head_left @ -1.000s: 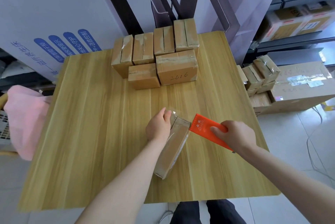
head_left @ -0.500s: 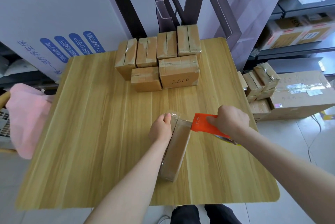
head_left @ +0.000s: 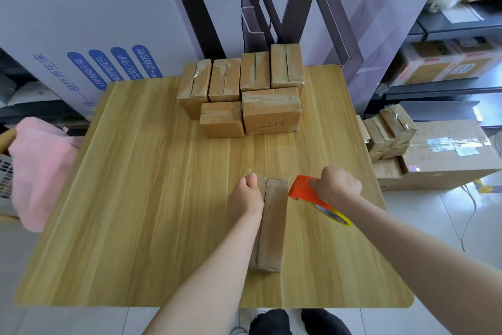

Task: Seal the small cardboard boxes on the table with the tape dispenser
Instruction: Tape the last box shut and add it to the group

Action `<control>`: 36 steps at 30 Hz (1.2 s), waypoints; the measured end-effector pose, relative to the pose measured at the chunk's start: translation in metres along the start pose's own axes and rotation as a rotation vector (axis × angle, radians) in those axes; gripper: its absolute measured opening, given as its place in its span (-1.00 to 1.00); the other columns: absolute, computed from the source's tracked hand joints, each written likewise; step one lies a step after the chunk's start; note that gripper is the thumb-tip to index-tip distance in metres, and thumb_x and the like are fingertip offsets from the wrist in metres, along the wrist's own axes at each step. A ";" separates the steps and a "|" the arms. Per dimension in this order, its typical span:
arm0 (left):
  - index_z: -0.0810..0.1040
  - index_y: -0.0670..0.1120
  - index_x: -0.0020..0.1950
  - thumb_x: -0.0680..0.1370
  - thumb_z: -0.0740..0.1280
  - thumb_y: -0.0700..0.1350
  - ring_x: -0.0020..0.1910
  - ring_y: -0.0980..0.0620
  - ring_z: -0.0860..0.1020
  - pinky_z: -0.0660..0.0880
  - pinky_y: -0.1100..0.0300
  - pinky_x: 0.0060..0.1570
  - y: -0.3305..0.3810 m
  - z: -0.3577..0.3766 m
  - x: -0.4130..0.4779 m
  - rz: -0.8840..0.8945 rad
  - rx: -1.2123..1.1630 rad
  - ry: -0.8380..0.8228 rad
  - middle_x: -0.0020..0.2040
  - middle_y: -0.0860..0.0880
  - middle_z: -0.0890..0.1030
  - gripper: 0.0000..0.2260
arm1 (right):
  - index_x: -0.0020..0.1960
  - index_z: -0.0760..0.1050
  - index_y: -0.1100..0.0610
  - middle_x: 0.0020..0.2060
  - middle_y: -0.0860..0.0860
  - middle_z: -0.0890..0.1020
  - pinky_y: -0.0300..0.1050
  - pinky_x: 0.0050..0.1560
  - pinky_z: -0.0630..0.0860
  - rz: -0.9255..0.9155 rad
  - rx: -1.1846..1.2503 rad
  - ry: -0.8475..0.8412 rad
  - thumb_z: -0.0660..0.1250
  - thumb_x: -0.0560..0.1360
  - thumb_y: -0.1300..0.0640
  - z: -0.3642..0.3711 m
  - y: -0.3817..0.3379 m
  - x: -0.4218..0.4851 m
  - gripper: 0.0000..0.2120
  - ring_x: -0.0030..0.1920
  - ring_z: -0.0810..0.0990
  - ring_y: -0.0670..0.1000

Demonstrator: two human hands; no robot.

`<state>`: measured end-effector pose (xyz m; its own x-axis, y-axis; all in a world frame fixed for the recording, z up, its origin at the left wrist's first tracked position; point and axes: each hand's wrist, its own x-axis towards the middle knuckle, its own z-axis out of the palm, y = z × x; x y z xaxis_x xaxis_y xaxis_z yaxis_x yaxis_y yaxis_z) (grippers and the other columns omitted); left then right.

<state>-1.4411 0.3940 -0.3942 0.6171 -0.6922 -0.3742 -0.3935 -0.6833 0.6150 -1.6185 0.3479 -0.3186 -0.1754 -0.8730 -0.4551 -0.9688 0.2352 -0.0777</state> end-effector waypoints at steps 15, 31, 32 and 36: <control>0.45 -0.20 0.20 0.56 0.28 -0.07 0.01 -0.19 0.56 0.51 0.03 0.02 0.024 0.008 -0.035 -0.591 -0.925 0.087 0.10 -0.20 0.58 -0.71 | -0.47 0.33 0.16 -0.55 0.03 0.36 -0.10 -0.41 0.25 0.161 1.078 0.209 0.31 0.49 -0.20 0.007 -0.003 -0.025 -0.46 -0.49 0.32 0.04; 0.52 0.03 0.29 0.63 0.18 -0.09 0.16 -0.04 0.55 0.44 0.21 0.06 0.031 -0.016 -0.019 0.563 0.244 -0.247 0.20 -0.01 0.60 -0.73 | -0.45 0.33 0.13 -0.53 0.04 0.37 -0.11 -0.40 0.27 0.249 1.237 0.191 0.31 0.45 -0.22 0.019 -0.005 -0.022 -0.49 -0.49 0.33 0.03; 0.49 0.07 0.31 0.62 0.17 -0.09 0.16 -0.06 0.55 0.46 0.17 0.06 0.034 -0.018 -0.017 0.576 0.336 -0.260 0.22 0.01 0.59 -0.71 | -0.44 0.34 0.14 -0.52 0.05 0.38 -0.11 -0.40 0.28 0.245 1.239 0.186 0.31 0.45 -0.22 0.020 -0.005 -0.021 -0.50 -0.48 0.34 0.04; 0.40 0.15 0.32 0.60 0.12 -0.11 0.14 -0.07 0.54 0.42 0.16 -0.08 0.054 -0.022 -0.002 0.545 0.572 -0.429 0.22 0.06 0.55 -0.68 | -0.43 0.38 0.16 -0.53 0.05 0.41 -0.13 -0.42 0.30 0.255 1.246 0.189 0.31 0.46 -0.22 0.019 -0.005 -0.019 -0.50 -0.49 0.37 0.03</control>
<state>-1.4484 0.3639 -0.3447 -0.0173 -0.9030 -0.4294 -0.9073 -0.1662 0.3862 -1.6071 0.3717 -0.3268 -0.4516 -0.7672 -0.4556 -0.1055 0.5529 -0.8265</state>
